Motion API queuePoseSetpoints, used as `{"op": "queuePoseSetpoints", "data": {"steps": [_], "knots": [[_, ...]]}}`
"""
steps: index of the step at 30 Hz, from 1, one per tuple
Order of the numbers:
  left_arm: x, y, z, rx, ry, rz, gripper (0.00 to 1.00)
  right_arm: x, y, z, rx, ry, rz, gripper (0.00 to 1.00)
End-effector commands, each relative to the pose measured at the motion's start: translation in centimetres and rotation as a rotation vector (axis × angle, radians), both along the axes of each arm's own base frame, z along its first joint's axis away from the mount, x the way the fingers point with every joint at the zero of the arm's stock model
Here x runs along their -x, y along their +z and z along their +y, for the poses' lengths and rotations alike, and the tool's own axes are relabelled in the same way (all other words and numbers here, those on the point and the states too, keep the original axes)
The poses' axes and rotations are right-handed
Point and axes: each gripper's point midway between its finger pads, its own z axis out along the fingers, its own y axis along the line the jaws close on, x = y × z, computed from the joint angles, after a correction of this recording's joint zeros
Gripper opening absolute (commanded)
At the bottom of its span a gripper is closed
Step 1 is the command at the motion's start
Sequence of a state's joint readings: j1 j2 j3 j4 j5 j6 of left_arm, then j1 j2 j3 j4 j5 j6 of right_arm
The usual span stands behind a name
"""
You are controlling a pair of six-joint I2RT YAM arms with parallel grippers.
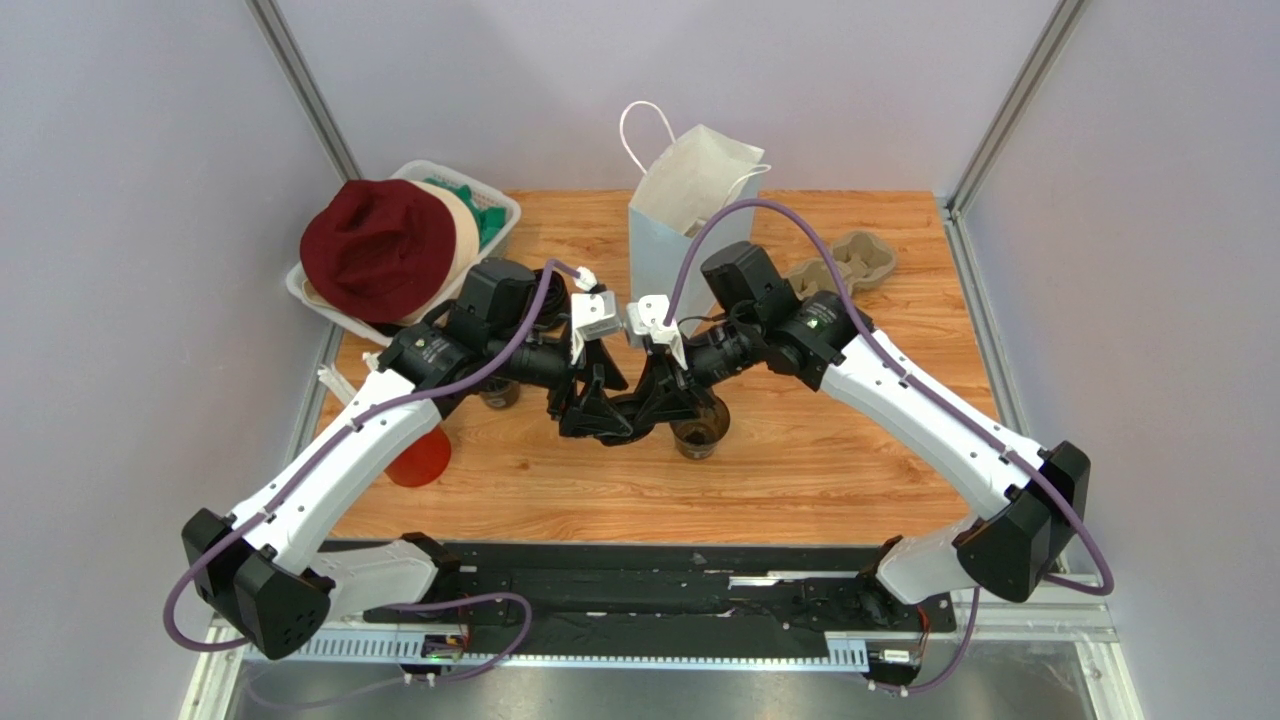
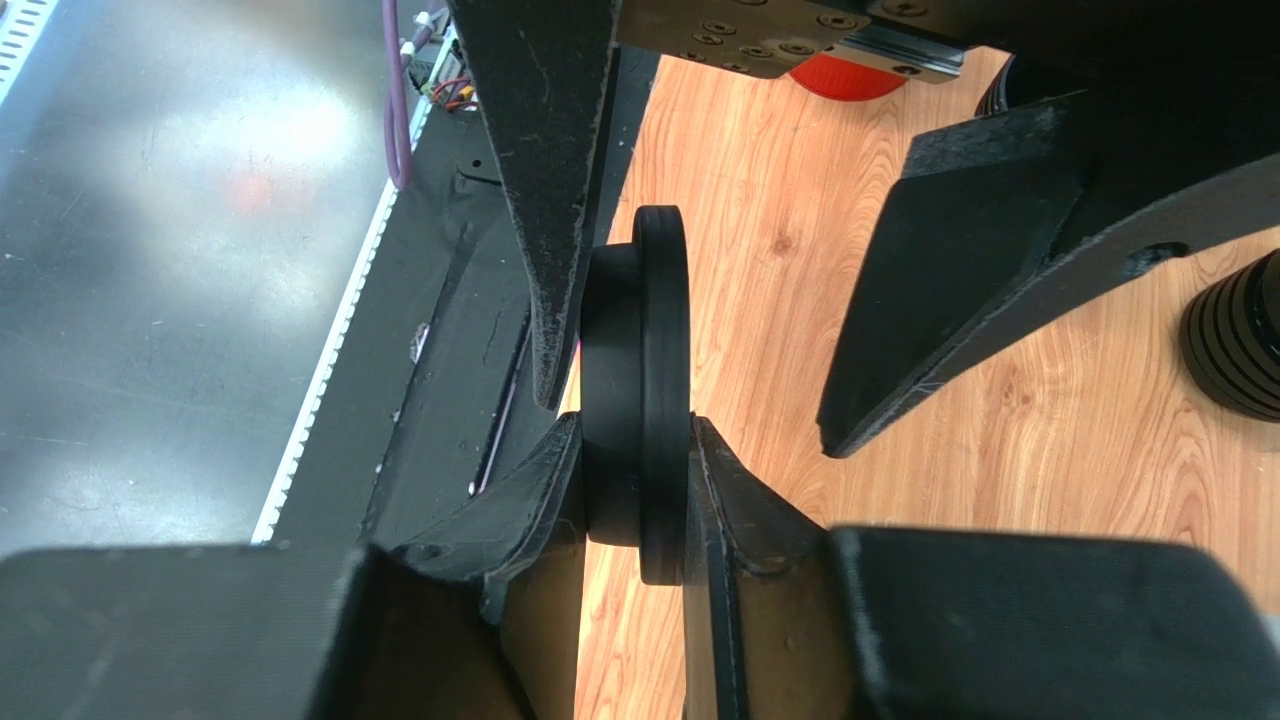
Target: Pack the takeout coffee
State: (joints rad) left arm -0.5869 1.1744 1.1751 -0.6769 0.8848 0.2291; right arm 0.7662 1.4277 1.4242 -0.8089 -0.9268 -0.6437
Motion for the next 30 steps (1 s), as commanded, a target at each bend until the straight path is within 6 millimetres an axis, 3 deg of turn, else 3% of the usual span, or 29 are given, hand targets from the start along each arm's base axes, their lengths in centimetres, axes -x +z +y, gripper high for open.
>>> {"op": "queuePoseSetpoints", "data": {"steps": [1, 5, 9, 15, 16, 19, 24, 30], "knots": [[-0.3, 1.3, -0.5, 0.037, -0.020, -0.031, 0.66, -0.2, 1.9, 0.9, -0.048, 0.008, -0.031, 0.12], [-0.3, 1.2, -0.5, 0.035, -0.020, -0.028, 0.46, -0.4, 2.1, 0.7, -0.048, -0.004, -0.043, 0.15], [-0.2, 1.2, -0.5, 0.034, -0.019, -0.027, 0.44, -0.8, 2.2, 0.7, -0.040, -0.026, -0.060, 0.21], [-1.1, 1.1, -0.2, 0.022, 0.035, -0.049, 0.44, -2.6, 3.9, -0.5, -0.038, -0.125, -0.151, 0.51], [-1.4, 1.0, -0.1, 0.021, 0.052, -0.050, 0.44, -2.8, 4.4, -0.7, -0.041, -0.139, -0.168, 0.61], [-2.5, 1.1, 0.2, 0.024, 0.106, -0.035, 0.43, -4.0, 5.2, -1.7, -0.029, -0.210, -0.224, 0.69], [-5.0, 0.1, 1.3, -0.011, 0.233, -0.044, 0.37, -5.0, 5.8, -2.9, -0.019, -0.280, -0.283, 0.68], [-4.1, -2.9, 2.2, -0.083, 0.150, -0.116, 0.48, -4.8, 4.8, -4.3, 0.001, -0.297, -0.305, 0.70]]}}
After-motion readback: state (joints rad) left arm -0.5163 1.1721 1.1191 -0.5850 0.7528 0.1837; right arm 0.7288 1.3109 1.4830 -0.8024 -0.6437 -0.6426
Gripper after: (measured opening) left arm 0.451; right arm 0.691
